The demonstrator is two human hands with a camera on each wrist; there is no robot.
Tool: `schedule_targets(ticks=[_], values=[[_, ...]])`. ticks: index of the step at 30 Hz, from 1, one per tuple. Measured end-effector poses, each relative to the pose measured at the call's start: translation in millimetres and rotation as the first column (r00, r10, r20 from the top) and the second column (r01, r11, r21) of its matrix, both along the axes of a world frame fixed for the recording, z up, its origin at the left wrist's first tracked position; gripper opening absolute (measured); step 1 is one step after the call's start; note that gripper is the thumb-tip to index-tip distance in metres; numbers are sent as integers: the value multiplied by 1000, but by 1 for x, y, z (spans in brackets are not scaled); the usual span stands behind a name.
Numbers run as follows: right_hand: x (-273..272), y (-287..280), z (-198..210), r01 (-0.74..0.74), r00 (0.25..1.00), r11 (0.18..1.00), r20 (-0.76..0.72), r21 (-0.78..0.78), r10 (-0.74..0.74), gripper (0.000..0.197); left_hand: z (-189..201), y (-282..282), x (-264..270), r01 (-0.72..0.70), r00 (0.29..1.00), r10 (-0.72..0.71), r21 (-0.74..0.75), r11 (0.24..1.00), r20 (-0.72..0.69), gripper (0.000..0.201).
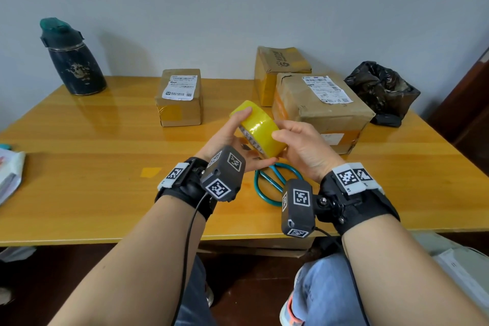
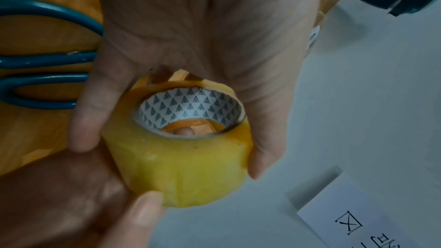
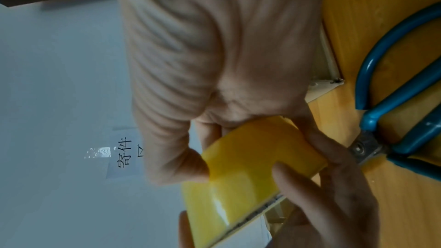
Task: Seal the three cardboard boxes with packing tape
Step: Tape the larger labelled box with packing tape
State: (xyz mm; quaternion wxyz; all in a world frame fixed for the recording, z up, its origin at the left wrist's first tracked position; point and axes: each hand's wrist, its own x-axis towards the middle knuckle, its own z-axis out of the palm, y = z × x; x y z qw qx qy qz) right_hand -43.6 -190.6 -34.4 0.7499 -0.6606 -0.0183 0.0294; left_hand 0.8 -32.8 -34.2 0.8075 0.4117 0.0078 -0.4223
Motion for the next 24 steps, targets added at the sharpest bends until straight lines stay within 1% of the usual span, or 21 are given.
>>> schedule_targets(ticks=[3,5,7,8,9,11,13,15,17,20,21,23,24], values=[[-2,-4,-2,-76,997,994,0,-72,77,31,0,3,-2,34,995,-37,-29,999,-93,62],[-3,-6,-3,-81,997,991,-3,-104,81,31,-1,5,-3,51,984,-59,-57,997,-165,70],[-3,-6,-4,-47,999,994,-21,-98,45,27,-2,4,-3,57,974,-70,-68,996,-215,76],[-3,-5,-3,-19,1000,996,-25,-93,17,24,-1,3,-3,65,973,-78,-63,996,-219,77],[-3,-3,-1,9,1000,996,-27,-87,-11,26,-1,2,-2,70,974,-78,-47,996,-213,77],[-2,2,1,57,998,995,-35,-80,-60,38,1,-1,-2,88,977,-90,-17,996,-194,78],[0,2,2,77,996,994,-36,-82,-80,42,3,-1,-1,104,976,-106,-17,994,-190,78],[2,1,2,38,998,995,-48,-89,-42,36,1,0,0,113,978,-117,-32,993,-175,83],[2,-3,1,-29,998,996,-60,-89,24,31,-2,2,2,121,978,-128,-54,991,-166,95],[1,-7,-1,-117,992,991,-66,-72,112,38,-6,2,2,82,968,-95,-65,995,-233,84],[1,-9,-2,-138,989,989,-69,-60,134,41,-6,2,2,75,962,-92,-77,994,-255,84],[1,-9,-3,-140,988,988,-78,-63,135,43,-5,1,1,82,958,-106,-99,992,-266,87],[1,-8,-3,-113,991,990,-79,-85,107,41,-6,0,2,82,959,-106,-104,991,-262,88]])
